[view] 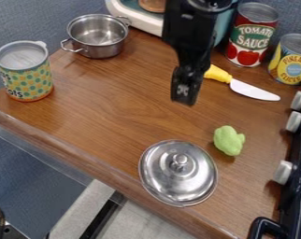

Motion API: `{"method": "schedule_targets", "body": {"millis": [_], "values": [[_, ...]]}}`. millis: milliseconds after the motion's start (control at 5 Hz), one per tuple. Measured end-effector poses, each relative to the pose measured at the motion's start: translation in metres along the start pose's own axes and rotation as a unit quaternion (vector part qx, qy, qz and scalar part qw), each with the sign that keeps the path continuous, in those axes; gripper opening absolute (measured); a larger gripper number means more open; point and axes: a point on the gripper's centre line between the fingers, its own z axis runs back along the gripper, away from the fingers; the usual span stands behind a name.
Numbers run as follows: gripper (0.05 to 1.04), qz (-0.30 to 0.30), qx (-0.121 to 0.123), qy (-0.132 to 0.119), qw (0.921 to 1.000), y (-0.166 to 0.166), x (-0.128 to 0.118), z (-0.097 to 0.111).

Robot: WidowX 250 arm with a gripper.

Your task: Move the lid and put it between the silver pot and the knife

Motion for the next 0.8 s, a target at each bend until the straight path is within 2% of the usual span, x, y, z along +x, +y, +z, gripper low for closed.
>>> {"method": "schedule_targets", "body": {"millis": [200, 400, 800], "values": [[0.999, 0.004, 0.012, 0.002, 0.9999, 0.038, -0.009, -0.001], [0.999, 0.0, 0.021, -0.008, 0.9998, 0.061, -0.016, -0.007], [0.999, -0.006, 0.028, -0.031, 0.9991, 0.064, -0.015, -0.029]]}}
